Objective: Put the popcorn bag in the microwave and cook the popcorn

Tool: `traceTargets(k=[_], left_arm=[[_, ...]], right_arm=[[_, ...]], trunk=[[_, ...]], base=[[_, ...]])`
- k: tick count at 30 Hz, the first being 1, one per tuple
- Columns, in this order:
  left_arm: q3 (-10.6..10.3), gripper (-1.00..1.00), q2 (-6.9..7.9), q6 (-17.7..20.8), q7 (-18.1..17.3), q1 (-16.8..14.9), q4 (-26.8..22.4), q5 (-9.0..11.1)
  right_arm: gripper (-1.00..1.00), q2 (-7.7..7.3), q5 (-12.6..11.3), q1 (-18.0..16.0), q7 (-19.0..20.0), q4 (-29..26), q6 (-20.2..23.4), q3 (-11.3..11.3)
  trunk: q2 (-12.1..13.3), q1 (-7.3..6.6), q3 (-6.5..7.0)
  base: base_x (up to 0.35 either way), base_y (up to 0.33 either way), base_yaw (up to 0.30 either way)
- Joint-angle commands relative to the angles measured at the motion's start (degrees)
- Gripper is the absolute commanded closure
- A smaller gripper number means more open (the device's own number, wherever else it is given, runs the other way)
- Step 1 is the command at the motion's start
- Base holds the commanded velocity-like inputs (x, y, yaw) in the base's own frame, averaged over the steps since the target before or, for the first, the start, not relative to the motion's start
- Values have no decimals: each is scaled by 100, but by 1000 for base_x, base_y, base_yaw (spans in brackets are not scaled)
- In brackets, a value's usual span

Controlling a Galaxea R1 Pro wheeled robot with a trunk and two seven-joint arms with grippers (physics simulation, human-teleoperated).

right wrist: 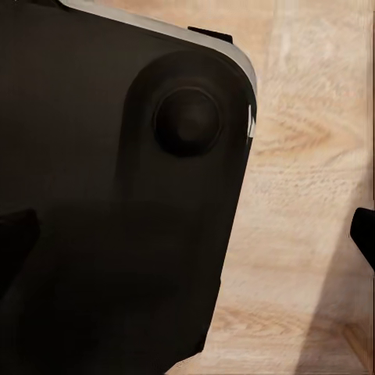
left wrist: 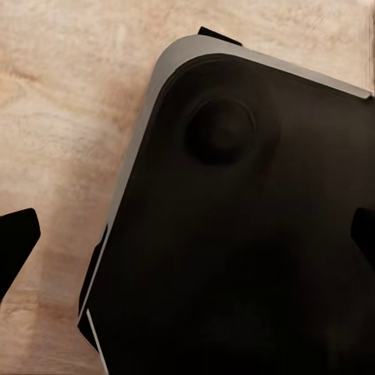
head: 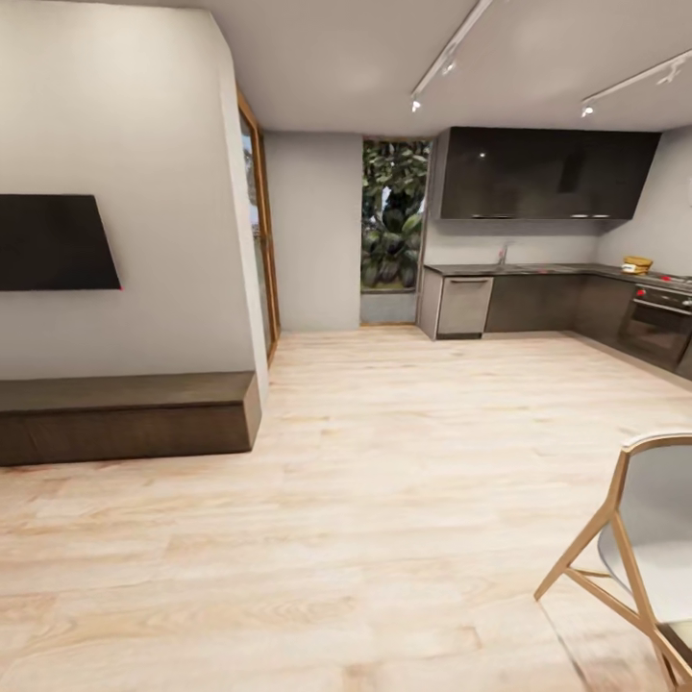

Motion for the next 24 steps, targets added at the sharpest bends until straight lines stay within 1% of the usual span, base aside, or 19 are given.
traceTargets(k=[1,4,15,18,24], left_arm=[[20,-100,2,-13,6,0,-3,6],[20,-100,5,-18,7,-4,-3,6],[20,-100,-1,-27,6,-5,0,6],[20,-100,5,-28,6,-4,0,8],[20,-100,6,-28,6,-4,1,13]], right_arm=[[-100,-4,39,-1,-4,-3,-28,2],[-100,-11,40,-1,-4,-3,-124,2],[-100,0,49,-1,-3,2,-141,11],[-100,11,49,-1,-4,2,-141,11],[-100,6,49,-1,-2,2,-140,11]], trunk=[[-2,3,-5],[-2,3,-5],[-2,3,-5],[-2,3,-5],[-2,3,-5]], base=[[336,0,0],[337,0,0],[337,0,-1],[336,0,-158],[336,0,-241]])
